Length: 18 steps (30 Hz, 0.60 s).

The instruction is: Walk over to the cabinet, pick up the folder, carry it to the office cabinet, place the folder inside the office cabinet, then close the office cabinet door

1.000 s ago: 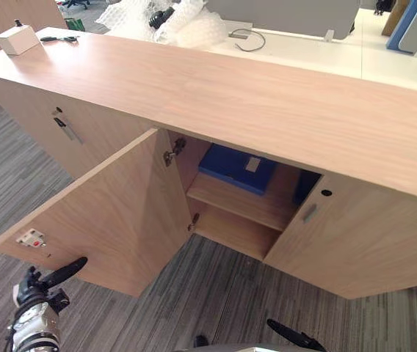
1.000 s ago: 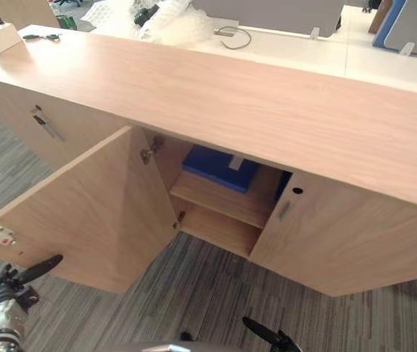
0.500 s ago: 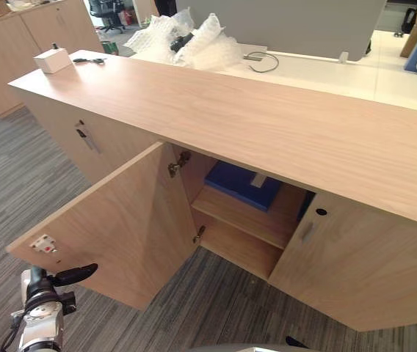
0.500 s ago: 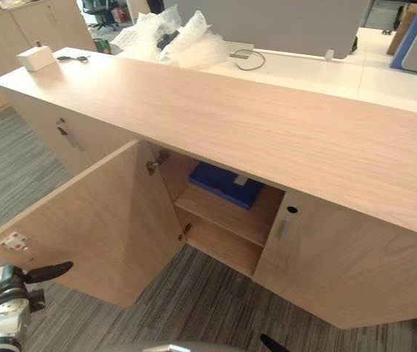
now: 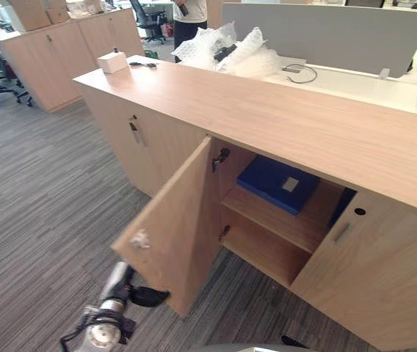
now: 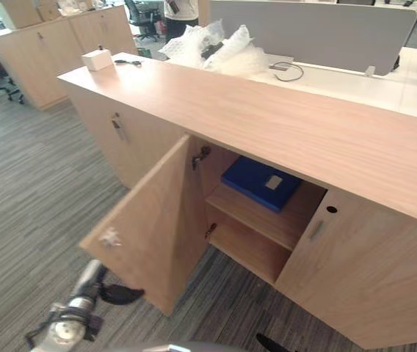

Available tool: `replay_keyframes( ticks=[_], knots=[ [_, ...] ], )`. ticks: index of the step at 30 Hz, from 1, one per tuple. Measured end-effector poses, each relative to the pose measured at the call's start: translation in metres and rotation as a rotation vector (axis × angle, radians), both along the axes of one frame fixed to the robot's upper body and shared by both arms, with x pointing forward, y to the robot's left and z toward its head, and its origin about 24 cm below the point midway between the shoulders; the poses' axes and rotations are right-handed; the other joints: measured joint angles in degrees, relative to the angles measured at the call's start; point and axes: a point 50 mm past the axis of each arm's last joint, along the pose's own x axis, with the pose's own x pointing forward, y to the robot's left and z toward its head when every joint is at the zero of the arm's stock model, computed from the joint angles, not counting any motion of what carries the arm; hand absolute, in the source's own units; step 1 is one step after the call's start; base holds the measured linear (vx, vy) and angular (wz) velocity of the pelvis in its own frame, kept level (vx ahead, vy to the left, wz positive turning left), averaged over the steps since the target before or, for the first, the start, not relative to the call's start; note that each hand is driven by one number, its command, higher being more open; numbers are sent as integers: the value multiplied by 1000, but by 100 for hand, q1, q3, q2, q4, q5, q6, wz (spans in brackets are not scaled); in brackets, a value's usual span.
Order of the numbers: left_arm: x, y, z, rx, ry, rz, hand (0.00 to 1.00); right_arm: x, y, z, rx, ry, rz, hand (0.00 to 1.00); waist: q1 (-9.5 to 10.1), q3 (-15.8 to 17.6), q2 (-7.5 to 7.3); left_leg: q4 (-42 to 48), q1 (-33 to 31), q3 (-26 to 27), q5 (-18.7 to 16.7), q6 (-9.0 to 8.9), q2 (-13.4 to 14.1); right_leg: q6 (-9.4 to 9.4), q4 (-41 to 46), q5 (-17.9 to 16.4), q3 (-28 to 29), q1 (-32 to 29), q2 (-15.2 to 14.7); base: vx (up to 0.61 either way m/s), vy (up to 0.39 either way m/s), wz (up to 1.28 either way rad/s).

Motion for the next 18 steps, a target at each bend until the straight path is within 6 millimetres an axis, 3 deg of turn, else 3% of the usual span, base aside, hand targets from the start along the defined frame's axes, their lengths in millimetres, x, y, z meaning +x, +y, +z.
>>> replay_keyframes(
  ticks=[2,4,6,7,9,12,14,16,18],
  knots=[
    [-7,-54,2,-132,27,-266,100,8,1,0,0,2,54,100,-170,-6,-10,-17,-16,29,28,46,-76,58,91,40,78,-76,-98,-106,97,-8],
    [-11,-86,6,-215,41,-407,100,13,3,0,0,-4,81,100,-308,-46,-30,-22,-16,137,24,53,-109,91,87,89,202,-128,-133,-54,84,-27],
    [-11,-135,31,-413,-5,-644,100,14,6,0,0,-2,125,100,-481,-161,-107,-27,-4,293,4,83,-137,54,-63,202,338,-140,-136,-3,78,-41],
    [-10,-145,40,-464,-30,-699,100,14,6,0,0,0,136,100,-516,-198,-108,-25,0,318,3,84,-140,37,-103,242,352,-127,-131,52,57,-26],
    [-13,-180,77,-662,-133,-898,100,12,8,-1,3,12,160,100,-740,-262,-141,-44,42,417,2,117,-141,23,-294,357,422,-71,-87,67,32,-23],
    [-16,-202,103,-847,-166,-993,100,6,8,-2,7,33,158,100,-860,-246,-135,-96,167,489,17,172,-121,17,-510,425,488,67,-17,46,-1,-20],
    [-13,-202,105,-910,-143,-964,100,4,7,-2,4,42,174,100,-931,-248,-116,-145,239,496,16,170,-95,15,-600,426,486,148,28,22,-31,-5],
    [-11,-199,101,-918,-120,-935,100,3,6,-2,2,45,176,100,-941,-240,-100,-147,268,499,3,151,-53,-25,-604,398,485,170,70,4,-49,-3],
    [-6,-194,85,-901,-79,-846,100,4,7,-2,2,44,186,100,-941,-228,-115,-148,276,499,-10,130,-5,-54,-617,365,481,176,122,-5,-52,-1]
  ],
)
